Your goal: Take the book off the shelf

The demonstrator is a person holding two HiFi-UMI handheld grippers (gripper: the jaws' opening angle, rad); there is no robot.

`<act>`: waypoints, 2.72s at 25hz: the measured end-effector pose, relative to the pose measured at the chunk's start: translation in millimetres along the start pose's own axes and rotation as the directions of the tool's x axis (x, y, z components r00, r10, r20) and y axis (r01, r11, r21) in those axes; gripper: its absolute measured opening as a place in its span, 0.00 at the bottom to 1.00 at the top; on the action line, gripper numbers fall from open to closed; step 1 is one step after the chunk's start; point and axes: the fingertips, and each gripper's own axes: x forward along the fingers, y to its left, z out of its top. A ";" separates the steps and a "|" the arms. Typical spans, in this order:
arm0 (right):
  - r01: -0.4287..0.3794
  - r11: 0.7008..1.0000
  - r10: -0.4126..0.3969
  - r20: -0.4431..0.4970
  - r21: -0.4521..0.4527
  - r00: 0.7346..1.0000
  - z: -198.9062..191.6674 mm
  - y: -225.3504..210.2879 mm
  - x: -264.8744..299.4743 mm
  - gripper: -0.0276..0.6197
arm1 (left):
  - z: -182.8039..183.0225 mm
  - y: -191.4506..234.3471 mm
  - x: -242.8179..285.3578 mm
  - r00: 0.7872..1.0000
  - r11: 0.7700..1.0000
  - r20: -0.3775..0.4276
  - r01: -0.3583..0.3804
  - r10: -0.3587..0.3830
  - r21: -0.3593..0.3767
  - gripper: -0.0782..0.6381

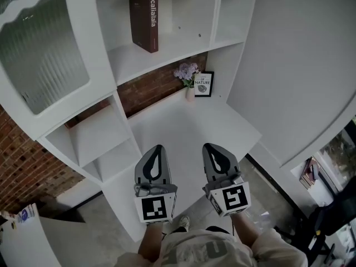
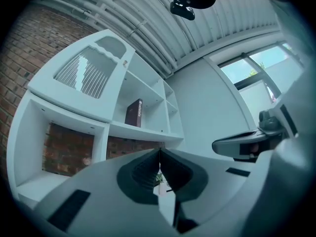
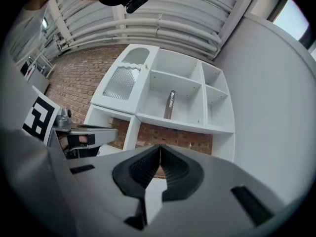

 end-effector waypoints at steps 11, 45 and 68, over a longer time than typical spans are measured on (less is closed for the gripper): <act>-0.057 0.997 0.054 0.054 0.057 0.997 -4.0 -14.7 52.1 0.06 | 11.3 0.8 39.1 0.998 0.999 0.040 -0.051 0.051 0.008 0.13; -0.232 0.962 0.215 0.123 0.146 0.969 -18.3 -71.1 93.3 0.06 | 86.9 -24.9 142.8 0.977 0.960 0.152 -0.181 0.151 0.211 0.54; -0.057 0.973 0.035 0.098 0.223 0.995 -36.2 -183.6 55.8 0.06 | 139.1 139.3 389.4 0.831 0.839 -0.120 -0.535 0.544 0.099 0.65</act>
